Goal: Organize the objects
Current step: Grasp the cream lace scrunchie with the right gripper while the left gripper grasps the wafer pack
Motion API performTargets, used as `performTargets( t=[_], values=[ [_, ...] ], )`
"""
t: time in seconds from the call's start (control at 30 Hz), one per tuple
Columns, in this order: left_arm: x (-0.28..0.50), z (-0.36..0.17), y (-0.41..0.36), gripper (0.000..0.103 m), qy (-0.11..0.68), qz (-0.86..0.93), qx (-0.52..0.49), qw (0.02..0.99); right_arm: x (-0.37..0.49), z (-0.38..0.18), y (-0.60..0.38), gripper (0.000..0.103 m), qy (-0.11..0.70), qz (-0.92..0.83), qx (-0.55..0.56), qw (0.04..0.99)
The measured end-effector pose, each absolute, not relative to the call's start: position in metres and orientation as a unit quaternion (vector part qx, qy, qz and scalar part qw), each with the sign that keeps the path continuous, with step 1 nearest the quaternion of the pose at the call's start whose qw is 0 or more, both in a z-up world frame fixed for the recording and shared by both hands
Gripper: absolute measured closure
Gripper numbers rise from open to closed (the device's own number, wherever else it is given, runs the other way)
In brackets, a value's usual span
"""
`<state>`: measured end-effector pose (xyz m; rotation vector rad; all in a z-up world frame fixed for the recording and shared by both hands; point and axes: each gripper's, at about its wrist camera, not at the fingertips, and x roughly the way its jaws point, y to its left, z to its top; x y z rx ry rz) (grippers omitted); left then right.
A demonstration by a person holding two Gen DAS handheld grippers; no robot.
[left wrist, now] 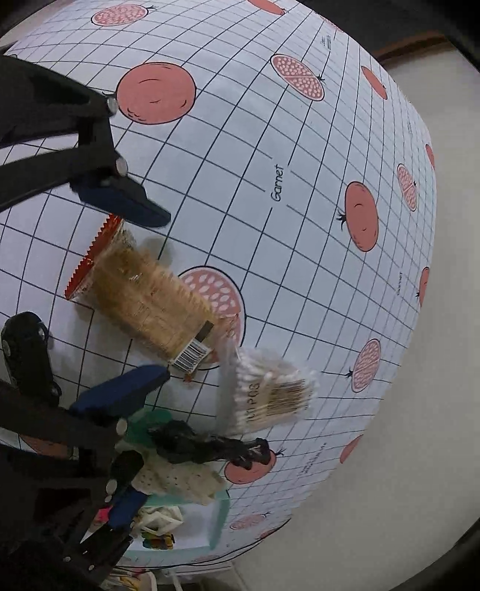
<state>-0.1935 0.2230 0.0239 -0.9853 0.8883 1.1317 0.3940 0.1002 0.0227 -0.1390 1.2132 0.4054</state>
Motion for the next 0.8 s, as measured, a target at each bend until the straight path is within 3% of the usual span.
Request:
performTargets(
  t=[0.47,0.8],
  values=[
    [-0.194,0.02,0.217,0.056,0.391,0.52,-0.434,0.623,0.394,0.017,0.092,0.07,0.569,0.189,-0.036,0.799],
    [-0.196,0.023,0.209,0.063,0.381,0.536,-0.437,0.614,0.394,0.018,0.086,0.074,0.568,0.186,-0.014,0.802]
  ],
)
